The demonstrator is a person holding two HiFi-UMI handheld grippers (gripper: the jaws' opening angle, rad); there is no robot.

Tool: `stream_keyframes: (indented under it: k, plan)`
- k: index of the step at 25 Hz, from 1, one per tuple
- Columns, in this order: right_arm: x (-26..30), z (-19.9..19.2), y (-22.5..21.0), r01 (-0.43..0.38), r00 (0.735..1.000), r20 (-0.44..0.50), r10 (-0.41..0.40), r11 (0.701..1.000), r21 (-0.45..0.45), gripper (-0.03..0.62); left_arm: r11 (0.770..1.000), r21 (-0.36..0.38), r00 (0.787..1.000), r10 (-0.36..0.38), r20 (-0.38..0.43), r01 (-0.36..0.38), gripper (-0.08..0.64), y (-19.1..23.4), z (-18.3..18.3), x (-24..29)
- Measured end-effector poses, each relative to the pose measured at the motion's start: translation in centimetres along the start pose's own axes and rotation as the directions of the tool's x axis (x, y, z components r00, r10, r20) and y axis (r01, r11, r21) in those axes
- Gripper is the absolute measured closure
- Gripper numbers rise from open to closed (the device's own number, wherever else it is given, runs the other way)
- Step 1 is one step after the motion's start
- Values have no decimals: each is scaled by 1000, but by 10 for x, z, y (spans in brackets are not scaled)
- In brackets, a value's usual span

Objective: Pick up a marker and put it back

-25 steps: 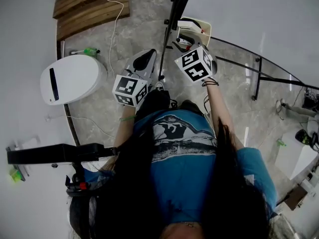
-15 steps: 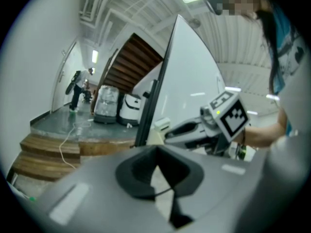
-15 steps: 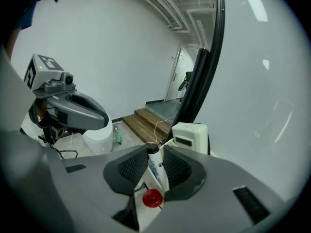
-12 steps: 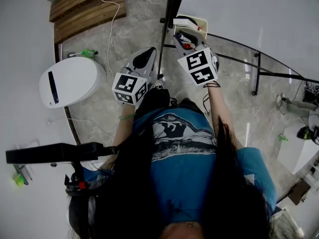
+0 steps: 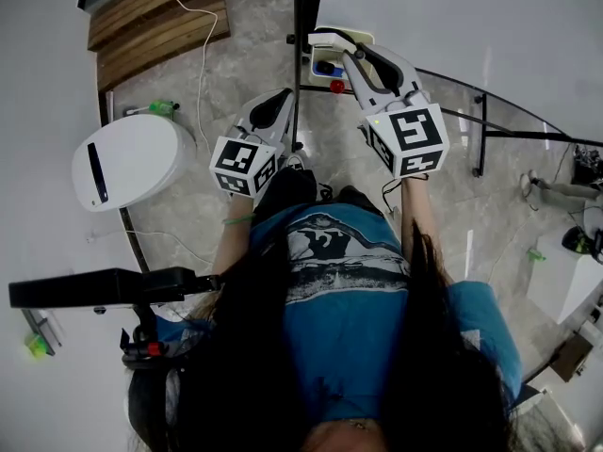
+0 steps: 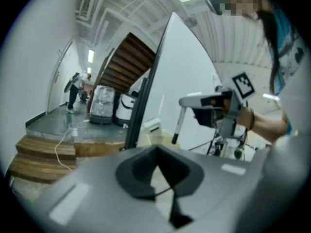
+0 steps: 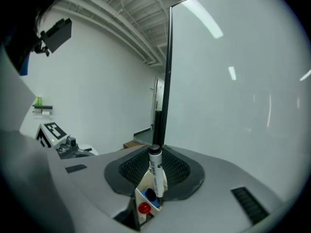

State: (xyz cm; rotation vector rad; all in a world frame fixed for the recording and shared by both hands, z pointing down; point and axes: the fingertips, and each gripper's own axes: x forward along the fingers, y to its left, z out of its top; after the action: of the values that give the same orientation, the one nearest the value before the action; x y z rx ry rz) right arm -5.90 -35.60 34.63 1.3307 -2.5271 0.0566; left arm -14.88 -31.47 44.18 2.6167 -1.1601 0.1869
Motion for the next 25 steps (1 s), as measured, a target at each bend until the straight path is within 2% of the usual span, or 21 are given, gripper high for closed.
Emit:
stream_keyframes:
  k: [7,16,20,25]
  plan:
    - [-31,24,0,-22,996,93,13,996,90,509,999,-25,999,-34,32,34,557,-7,8,2]
    - [-32,19,3,-39,996,80,30,993,114,509,999,-6,999,-47,-10,47,558,-12,9,9]
    - [-29,21,4,-52,996,81,43,992,112,509,999,-18,999,-42,24,42,557,-10,17,9]
    - [-24,19,7,-63,995,82,54,992,109,509,999,-21,999,-40,17,41,557,-8,12,8]
